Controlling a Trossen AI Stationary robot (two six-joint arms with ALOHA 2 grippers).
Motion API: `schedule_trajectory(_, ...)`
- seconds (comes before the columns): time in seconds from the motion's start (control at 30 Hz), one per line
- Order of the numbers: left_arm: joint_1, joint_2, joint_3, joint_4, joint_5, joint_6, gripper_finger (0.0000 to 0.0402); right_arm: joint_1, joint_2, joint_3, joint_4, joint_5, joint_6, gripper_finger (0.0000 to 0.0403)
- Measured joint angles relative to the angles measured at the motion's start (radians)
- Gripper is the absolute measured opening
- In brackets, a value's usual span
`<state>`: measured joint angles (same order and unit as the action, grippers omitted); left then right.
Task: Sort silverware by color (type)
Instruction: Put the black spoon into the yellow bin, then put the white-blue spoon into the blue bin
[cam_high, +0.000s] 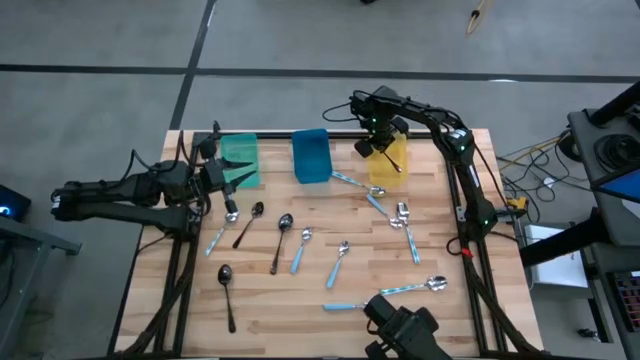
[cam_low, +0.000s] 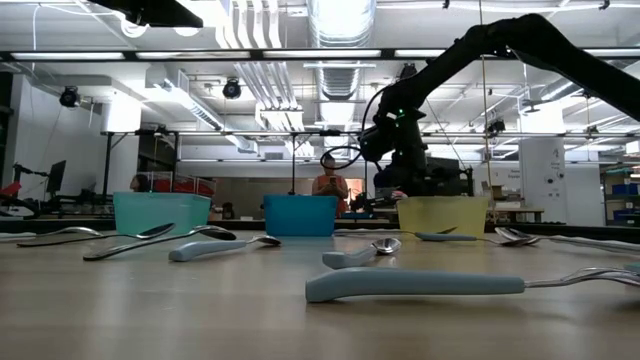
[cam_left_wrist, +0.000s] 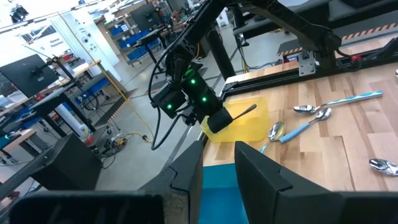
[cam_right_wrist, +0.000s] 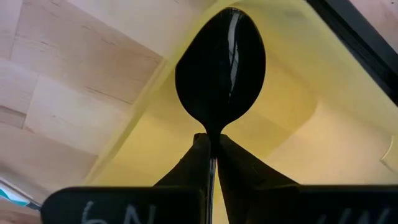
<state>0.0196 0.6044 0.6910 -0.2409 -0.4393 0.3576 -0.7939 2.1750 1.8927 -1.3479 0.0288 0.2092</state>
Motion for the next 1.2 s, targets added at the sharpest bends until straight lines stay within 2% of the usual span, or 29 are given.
schedule_trajectory(0.37,0.0,0.0,0.0,0.0,0.0,0.0,0.0075,0.002,0.0,0.0,0.0,-0.002,0.0,0.0016)
schedule_trajectory(0.8,0.0,0.0,0.0,0.0,0.0,-0.009,0.0075,0.002,-0.008,-0.001,-0.012,-0.002,-0.001,0.0069)
schedule_trajectory(1.0,0.0,0.0,0.0,0.0,0.0,-0.055,0.0075,0.008,-0.074,-0.001,-0.045,-0.002,-0.002,0.0081)
schedule_trajectory(1.2,0.0,0.003,0.0,-0.004,0.001,-0.154,0.0075,0.055,-0.188,-0.001,-0.023,-0.001,-0.047,0.0076)
